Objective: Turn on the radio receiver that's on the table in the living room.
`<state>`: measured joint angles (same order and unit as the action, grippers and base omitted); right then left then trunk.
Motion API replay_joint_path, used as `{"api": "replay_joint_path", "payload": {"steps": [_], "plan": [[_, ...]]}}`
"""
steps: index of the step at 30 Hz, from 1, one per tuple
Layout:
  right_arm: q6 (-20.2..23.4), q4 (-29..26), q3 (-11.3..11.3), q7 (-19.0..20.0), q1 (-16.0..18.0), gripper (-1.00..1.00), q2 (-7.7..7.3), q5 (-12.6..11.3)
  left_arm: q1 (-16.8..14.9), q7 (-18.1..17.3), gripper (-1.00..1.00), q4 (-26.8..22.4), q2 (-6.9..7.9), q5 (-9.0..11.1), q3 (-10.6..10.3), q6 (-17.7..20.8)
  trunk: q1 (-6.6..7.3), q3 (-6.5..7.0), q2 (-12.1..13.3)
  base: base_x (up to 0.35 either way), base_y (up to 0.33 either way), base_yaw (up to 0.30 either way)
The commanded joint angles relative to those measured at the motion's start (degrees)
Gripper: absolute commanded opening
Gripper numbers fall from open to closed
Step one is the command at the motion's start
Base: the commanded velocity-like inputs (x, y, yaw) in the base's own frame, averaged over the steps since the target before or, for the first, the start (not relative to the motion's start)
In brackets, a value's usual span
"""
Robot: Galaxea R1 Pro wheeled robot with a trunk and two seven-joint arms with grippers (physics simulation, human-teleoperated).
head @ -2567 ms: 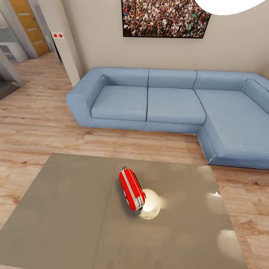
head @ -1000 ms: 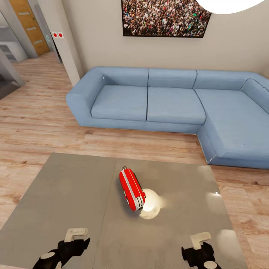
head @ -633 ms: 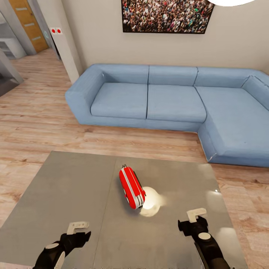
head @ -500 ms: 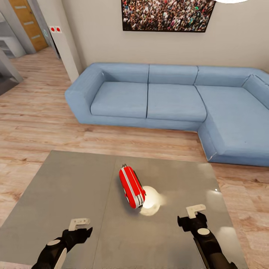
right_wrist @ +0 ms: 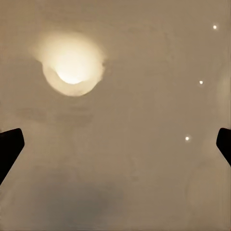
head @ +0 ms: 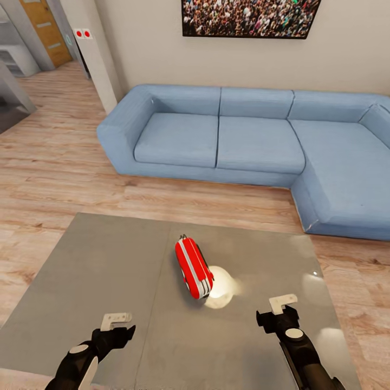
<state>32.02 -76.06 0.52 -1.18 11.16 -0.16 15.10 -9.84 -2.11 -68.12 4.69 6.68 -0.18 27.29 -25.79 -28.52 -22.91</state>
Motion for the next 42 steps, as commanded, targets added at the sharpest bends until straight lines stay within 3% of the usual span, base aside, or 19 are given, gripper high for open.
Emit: {"api": "replay_joint_path", "payload": {"steps": [1,9,16,30,42], "plan": [[-0.01,-0.01,0.0,0.01,0.0,1.0,0.0,0.0,0.0,0.0,1.0,-0.07,-0.01,0.0,0.0,0.01,0.0,-0.1,0.0,0.0,0.0,0.077],[-0.02,-0.04,0.15,0.17,0.0,1.0,-0.01,0.1,0.0,0.0,1.0,-0.39,-0.05,0.08,0.0,0.05,0.0,-0.84,0.0,0.0,0.0,0.078],[-0.06,-0.13,0.19,0.12,0.0,1.0,-0.01,0.26,0.0,0.0,1.0,-0.4,-1.03,0.01,-0.03,0.12,0.0,-1.04,0.0,0.0,0.0,0.03],[-0.11,-0.66,-0.17,-0.39,0.0,1.0,0.07,0.19,0.0,0.0,1.0,-0.42,-1.25,0.0,-0.03,0.14,0.0,-1.47,0.0,0.0,0.0,-0.209],[-0.04,-0.37,-0.16,-0.19,0.0,1.0,-0.01,0.19,0.0,0.0,1.0,-0.44,-1.26,0.0,-0.02,0.14,0.0,-2.04,0.0,0.0,0.0,0.04]]}}
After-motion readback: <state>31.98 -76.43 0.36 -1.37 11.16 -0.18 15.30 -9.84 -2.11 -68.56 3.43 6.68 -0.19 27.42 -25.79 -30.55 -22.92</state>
